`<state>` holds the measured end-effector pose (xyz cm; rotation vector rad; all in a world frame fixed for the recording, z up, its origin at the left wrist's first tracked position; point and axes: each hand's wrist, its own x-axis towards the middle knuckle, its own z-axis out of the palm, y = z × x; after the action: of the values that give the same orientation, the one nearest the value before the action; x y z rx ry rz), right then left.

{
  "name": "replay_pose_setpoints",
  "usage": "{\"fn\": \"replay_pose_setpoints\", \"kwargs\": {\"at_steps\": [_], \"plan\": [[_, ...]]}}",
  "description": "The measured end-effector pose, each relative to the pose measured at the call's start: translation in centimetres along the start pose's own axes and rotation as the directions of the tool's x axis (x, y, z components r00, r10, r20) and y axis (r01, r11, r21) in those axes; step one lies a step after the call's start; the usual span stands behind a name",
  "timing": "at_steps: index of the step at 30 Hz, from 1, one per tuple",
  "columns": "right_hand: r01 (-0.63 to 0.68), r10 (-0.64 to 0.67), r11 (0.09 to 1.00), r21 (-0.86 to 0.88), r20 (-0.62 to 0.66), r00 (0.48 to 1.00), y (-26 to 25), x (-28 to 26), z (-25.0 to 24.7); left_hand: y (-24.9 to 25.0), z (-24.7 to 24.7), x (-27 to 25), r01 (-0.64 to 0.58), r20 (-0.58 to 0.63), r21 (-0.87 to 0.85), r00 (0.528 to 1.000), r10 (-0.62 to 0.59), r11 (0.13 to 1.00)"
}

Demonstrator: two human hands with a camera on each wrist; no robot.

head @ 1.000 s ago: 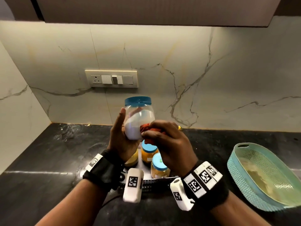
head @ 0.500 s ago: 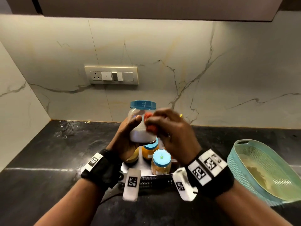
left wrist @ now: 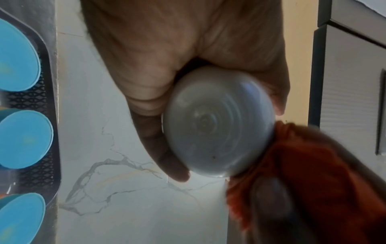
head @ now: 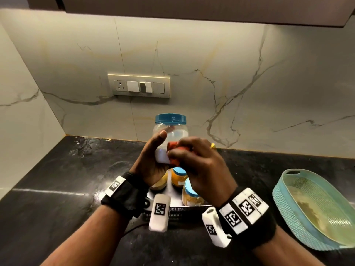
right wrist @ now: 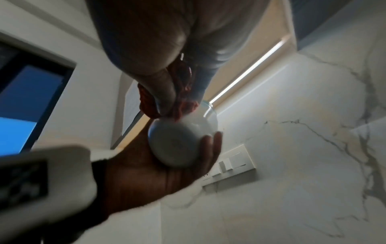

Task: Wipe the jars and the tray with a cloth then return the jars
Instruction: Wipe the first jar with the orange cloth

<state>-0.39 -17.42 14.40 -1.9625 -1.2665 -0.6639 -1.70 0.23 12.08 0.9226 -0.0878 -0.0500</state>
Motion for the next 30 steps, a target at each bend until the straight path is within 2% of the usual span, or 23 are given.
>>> {"fn": "replay_pose_setpoints", "kwargs": {"at_steps": [1,3,5,7,9,14,17,19,21,24,26,30], "plan": [[0.002,-0.002,1.000,0.005,0.010,1.000,0.2,-0.5,0.0,0.1,-0.2,0.0,-0.011,-0.008,-0.009,1.000,0.011,1.000],[-0.081,0.082,0.994,0.074,-0.012,0.997,1.2,-0.7,-0.4,0.1,-0.5,0.0,-0.016,-0.012,0.000,1.000,0.016,1.000],[-0.184,0.195,0.973,0.137,-0.072,0.978,2.2,-0.1,-0.8,0.1,-0.2,0.0,0.009,-0.024,0.057,1.000,-0.007,0.998],[-0.234,0.253,0.959,0.157,-0.116,0.960,2.8,1.0,-1.1,0.1,0.0,-0.1,0.014,-0.038,0.138,0.999,-0.009,0.990],[-0.215,0.226,0.970,0.115,-0.091,0.970,2.5,2.0,-1.1,0.3,0.0,0.0,-0.009,-0.053,0.201,0.998,0.020,0.979],[-0.005,0.019,0.986,-0.164,0.084,0.996,0.2,3.9,-1.0,0.4,-0.6,0.2,-0.080,-0.027,0.248,0.996,0.090,0.965],[0.056,-0.034,0.973,-0.223,0.105,0.994,-0.3,4.2,-0.5,0.4,-0.5,0.2,-0.040,-0.054,0.196,0.997,0.052,0.980],[-0.008,0.013,0.991,-0.131,0.041,0.999,0.1,3.8,-0.4,-0.1,-0.9,0.2,0.015,-0.057,0.065,0.998,-0.011,0.998],[-0.164,0.165,0.985,0.045,-0.017,0.986,1.0,3.0,-0.2,-0.2,-1.3,0.0,-0.004,-0.041,-0.055,0.999,0.002,0.998],[-0.366,0.377,0.877,0.313,0.025,0.926,2.4,2.2,0.5,-0.2,-1.7,0.0,-0.034,-0.044,-0.145,0.999,0.028,0.989],[-0.425,0.451,0.806,0.412,0.039,0.892,3.0,1.9,1.0,0.1,-1.7,0.1,-0.016,-0.035,-0.133,0.999,0.011,0.991],[-0.428,0.470,0.806,0.409,-0.004,0.883,3.9,1.1,1.0,1.7,-2.0,0.2,0.011,-0.035,0.117,0.999,-0.007,0.993]]}}
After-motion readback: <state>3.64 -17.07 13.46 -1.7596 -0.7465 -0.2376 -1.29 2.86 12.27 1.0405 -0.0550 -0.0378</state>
